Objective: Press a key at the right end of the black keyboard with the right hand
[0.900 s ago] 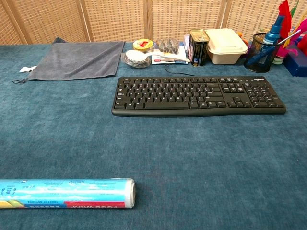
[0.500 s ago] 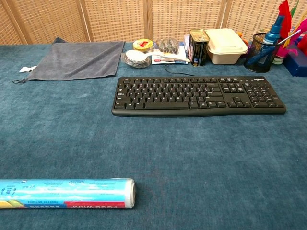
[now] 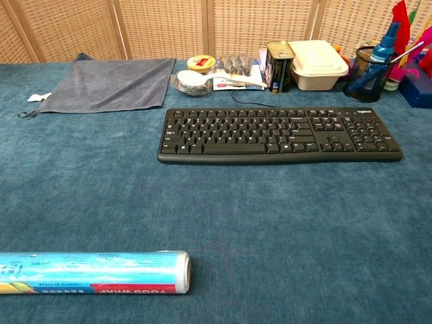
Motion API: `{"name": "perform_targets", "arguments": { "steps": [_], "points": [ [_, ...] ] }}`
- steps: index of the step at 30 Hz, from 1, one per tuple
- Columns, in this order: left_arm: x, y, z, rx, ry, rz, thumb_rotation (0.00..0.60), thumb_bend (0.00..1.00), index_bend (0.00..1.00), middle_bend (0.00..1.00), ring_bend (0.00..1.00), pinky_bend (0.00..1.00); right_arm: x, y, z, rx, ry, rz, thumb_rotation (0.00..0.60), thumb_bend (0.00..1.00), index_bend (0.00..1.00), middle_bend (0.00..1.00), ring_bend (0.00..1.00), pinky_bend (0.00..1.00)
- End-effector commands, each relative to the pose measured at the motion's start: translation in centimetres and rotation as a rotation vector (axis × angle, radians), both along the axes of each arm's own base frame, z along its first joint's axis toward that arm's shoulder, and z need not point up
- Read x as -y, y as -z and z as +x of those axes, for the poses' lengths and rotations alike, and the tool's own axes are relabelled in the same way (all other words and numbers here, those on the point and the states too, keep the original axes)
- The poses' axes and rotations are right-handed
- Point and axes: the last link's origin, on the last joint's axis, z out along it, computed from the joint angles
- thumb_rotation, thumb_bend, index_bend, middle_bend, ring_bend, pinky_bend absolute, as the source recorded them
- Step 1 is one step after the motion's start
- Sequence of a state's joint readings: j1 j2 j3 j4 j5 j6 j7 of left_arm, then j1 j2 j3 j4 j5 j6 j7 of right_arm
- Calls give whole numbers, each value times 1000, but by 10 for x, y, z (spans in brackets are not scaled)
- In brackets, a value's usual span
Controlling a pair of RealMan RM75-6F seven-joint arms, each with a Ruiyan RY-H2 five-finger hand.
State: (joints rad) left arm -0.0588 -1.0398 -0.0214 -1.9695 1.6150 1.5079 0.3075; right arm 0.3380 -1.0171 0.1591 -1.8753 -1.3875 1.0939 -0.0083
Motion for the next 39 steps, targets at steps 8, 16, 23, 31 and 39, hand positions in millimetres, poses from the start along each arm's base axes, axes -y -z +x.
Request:
{"name": "perform_targets", "arguments": {
  "steps": [8, 16, 23, 31, 39],
  "points": [
    [-8, 3, 10, -19, 8, -15, 0, 461, 458, 583, 529, 296, 60, 37, 10, -73, 58, 193, 0, 544, 358, 1000, 1000, 825],
    [-13, 4, 13, -32, 7, -14, 0, 460, 458, 584, 529, 296, 74, 58, 5, -122, 79, 211, 0, 545, 357, 1000, 1000, 827],
    [-15, 6, 13, -31, 3, -22, 0, 461, 457, 584, 529, 296, 77, 70, -2, -173, 96, 213, 0, 545, 357, 1000, 1000, 829],
    [-15, 8, 11, -29, -1, -28, 0, 461, 457, 584, 529, 296, 81, 80, -4, -214, 109, 227, 0, 545, 357, 1000, 1000, 830],
    [-14, 8, 8, -29, -6, -26, 0, 460, 458, 584, 529, 296, 84, 87, -9, -246, 118, 233, 0, 545, 357, 1000, 1000, 830]
  ]
}}
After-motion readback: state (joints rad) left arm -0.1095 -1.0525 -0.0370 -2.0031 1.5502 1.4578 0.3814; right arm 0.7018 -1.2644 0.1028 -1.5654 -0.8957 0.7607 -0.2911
